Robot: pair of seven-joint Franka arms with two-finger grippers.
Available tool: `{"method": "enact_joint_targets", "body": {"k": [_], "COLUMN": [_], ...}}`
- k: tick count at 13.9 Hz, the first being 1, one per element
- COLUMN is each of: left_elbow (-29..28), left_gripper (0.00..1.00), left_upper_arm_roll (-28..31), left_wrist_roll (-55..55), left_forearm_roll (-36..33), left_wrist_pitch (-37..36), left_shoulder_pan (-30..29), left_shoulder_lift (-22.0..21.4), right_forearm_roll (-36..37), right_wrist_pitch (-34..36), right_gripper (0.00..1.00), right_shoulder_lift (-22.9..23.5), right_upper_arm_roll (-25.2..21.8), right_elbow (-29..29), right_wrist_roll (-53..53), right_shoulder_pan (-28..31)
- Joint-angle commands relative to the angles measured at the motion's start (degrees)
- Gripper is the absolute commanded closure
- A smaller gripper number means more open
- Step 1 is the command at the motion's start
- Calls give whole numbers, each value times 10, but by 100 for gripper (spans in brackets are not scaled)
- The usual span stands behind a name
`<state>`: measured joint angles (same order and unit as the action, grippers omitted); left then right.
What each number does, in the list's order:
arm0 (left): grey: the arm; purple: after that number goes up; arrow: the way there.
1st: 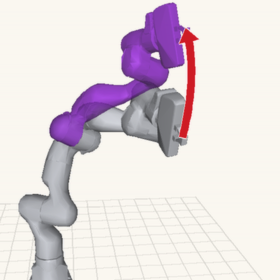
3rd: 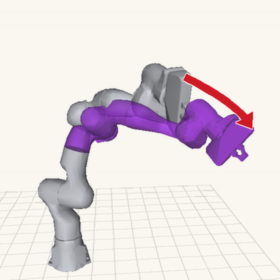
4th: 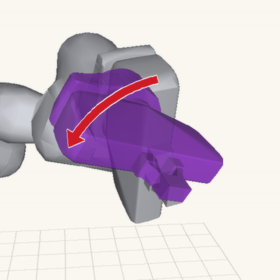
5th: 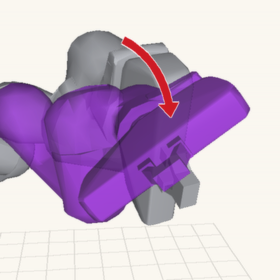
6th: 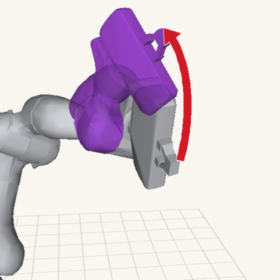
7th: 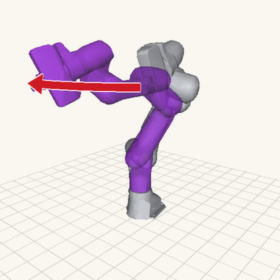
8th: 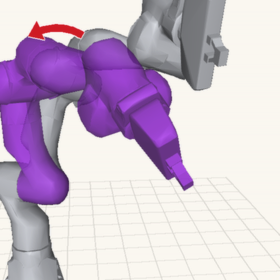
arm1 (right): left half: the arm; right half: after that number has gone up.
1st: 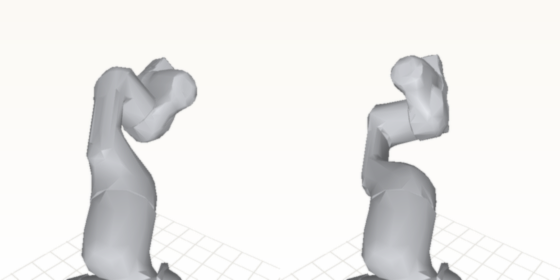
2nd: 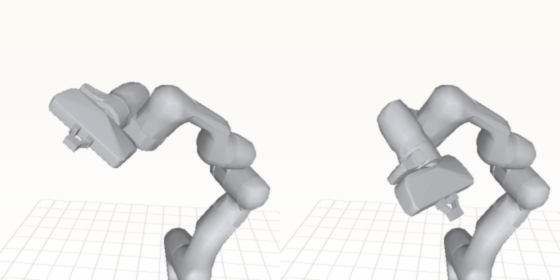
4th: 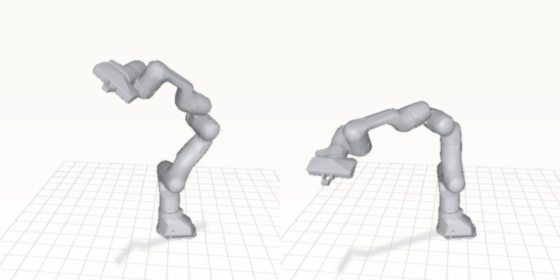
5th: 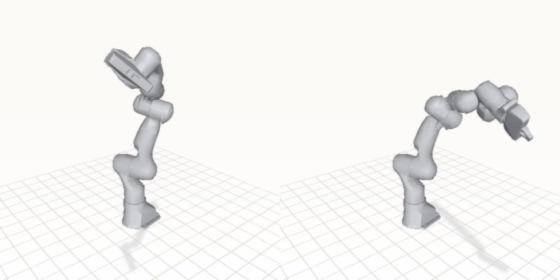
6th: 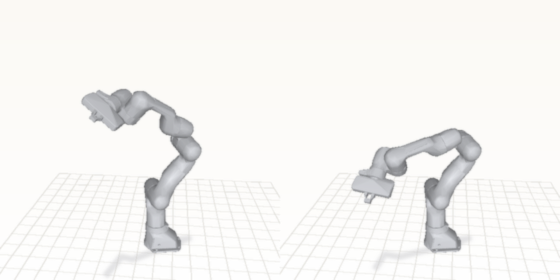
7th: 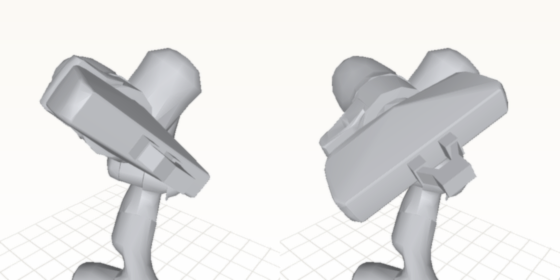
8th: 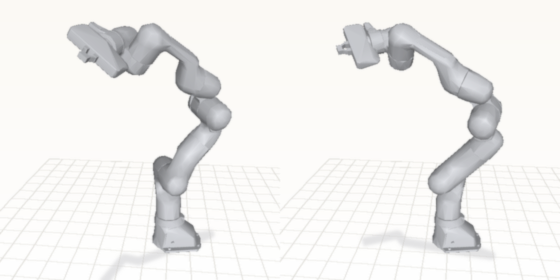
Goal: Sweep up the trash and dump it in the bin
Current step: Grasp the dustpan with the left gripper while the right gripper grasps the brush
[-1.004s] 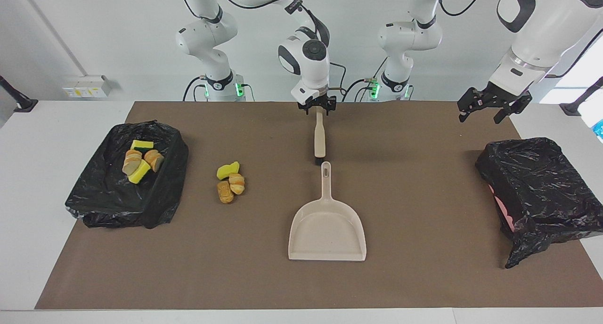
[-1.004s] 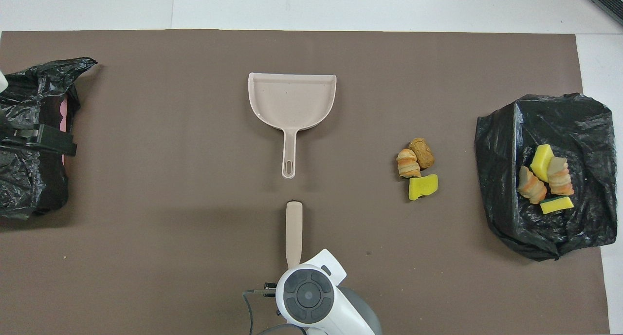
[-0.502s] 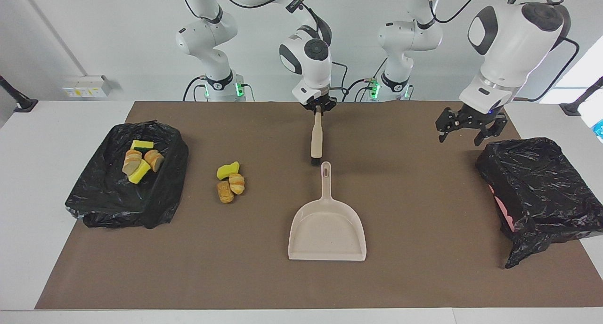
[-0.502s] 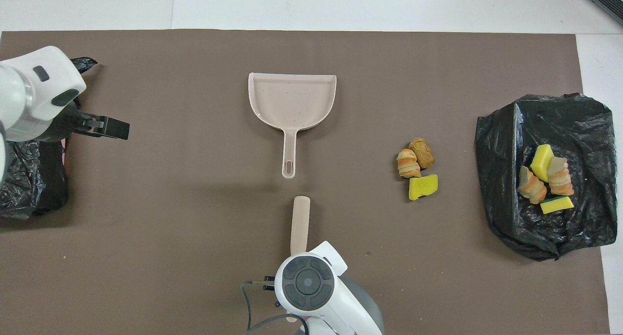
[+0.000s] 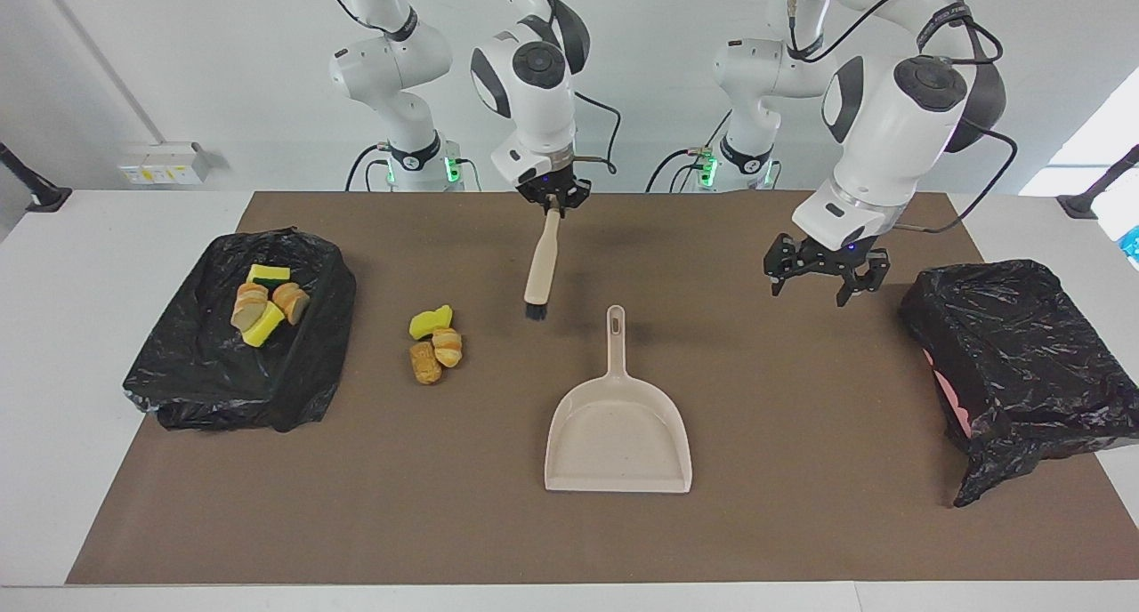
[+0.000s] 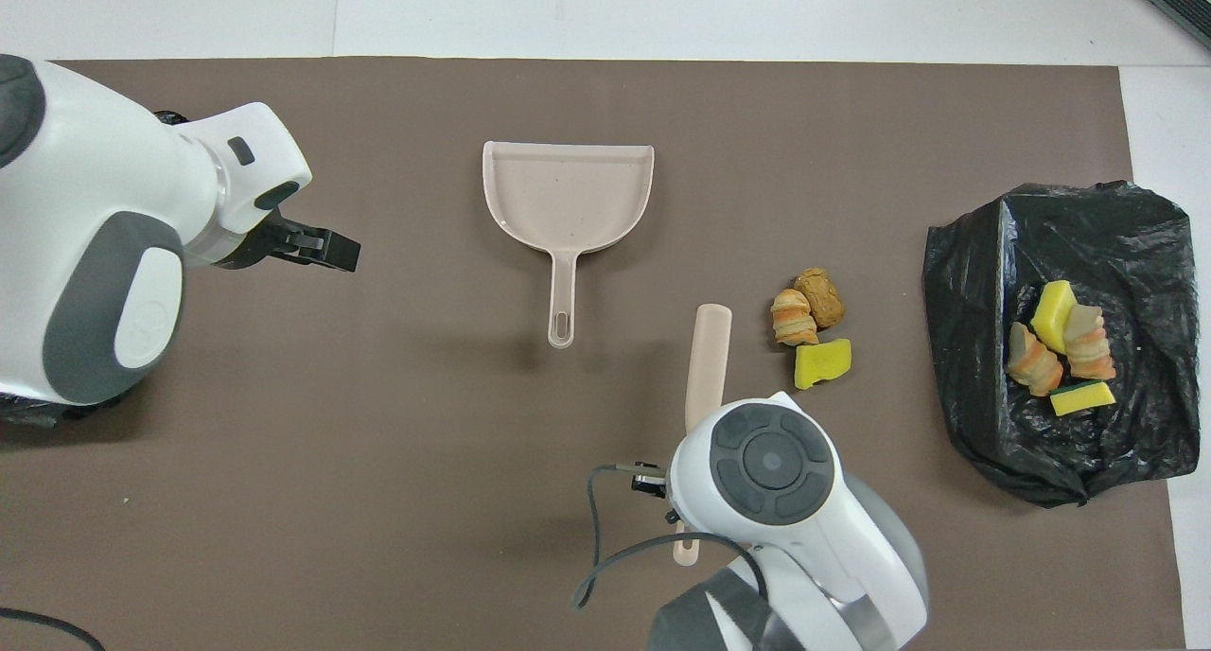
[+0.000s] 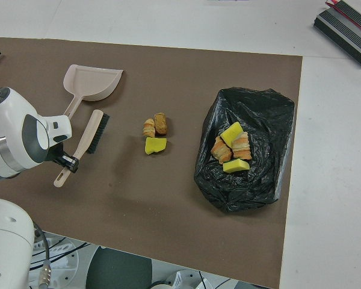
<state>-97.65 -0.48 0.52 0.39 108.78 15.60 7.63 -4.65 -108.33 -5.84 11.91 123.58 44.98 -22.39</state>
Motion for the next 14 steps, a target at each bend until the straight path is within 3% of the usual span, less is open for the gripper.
{"method": "enact_joint_targets", "body": {"k": [1,6,9,12,14], "left_elbow": [47,89,89,84,79], "left_gripper": [0,0,0,0,0], "left_upper_arm_roll": [7,8,8,7,8], "left_wrist_roll": [-67,-170,-218,-249,-252], "left_forearm_roll": [-16,-14,-14,-15,-15], "left_wrist_pitch": [2,41,78,106,108], "left_shoulder_pan": [51,128,166,175,192], "left_shoulder_lift": [69,141,162,162,164], "right_forearm_roll": [64,176,234,231,192], "right_wrist_pitch": [44,61,33,7,0], "right_gripper": [100,100,100,100,100], "right_shoulder_lift": [-5,0,35,61,70], "right_upper_arm_roll": [7,8,10,12,13], "right_elbow": [12,25,26,26,21], "right_wrist_roll": [-74,-281,-335,-337,-338], "right_shoulder_pan": [67,171,207,212,212]}}
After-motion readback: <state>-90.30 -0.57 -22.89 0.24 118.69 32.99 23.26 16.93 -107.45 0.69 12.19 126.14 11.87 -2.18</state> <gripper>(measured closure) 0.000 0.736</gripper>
